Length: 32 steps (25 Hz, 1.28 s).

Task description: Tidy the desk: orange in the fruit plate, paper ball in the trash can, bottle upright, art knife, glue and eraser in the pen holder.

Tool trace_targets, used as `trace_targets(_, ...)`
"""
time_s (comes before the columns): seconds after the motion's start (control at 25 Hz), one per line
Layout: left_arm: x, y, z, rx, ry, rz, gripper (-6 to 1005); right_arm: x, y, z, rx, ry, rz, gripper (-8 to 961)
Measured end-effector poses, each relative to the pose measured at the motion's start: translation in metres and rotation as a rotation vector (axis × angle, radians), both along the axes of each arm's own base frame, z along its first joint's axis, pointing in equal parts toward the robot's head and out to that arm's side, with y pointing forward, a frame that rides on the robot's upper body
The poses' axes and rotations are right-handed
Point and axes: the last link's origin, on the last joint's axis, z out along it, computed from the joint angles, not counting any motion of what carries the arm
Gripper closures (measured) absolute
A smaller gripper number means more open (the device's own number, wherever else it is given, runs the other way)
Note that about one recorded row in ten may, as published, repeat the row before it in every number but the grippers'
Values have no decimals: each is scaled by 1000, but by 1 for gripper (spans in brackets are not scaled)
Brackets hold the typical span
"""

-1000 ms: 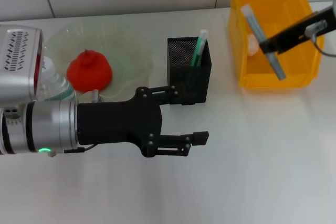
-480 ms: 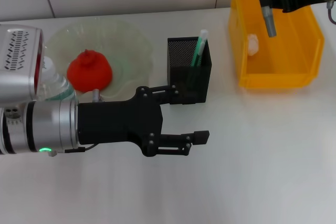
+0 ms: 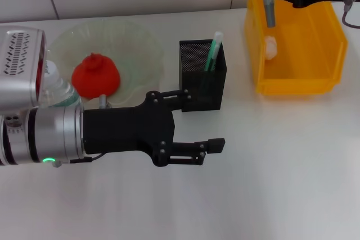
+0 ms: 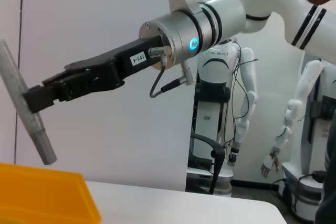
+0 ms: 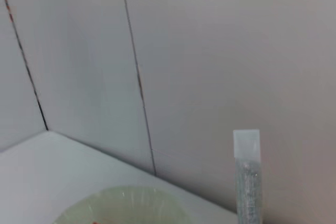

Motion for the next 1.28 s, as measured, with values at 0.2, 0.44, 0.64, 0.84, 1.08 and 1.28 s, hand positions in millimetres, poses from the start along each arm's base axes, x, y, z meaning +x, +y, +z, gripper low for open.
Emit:
trace_targets(0.2, 0, 0, 0, 4, -3, 2, 209, 9, 1, -6, 22, 64, 63, 849)
trace_targets(0.44, -2, 2, 0, 14, -12, 16, 209, 20, 5, -17, 19, 137, 128, 849)
trace_targets(0.64, -3, 2, -1, 18, -15, 23, 209, 26, 12, -24, 27, 200, 156, 849)
trace_targets(0.84, -3, 2, -2, 19, -14, 24, 209, 25, 21, -36, 2, 223, 169, 849)
trace_targets(1.08, -5, 3, -3, 27, -8, 30, 209, 26, 32, -63, -51, 233, 161, 848)
trace_targets(1.28, -5, 4, -3, 30, -7, 31, 209, 29, 37, -77, -73, 229, 147, 849)
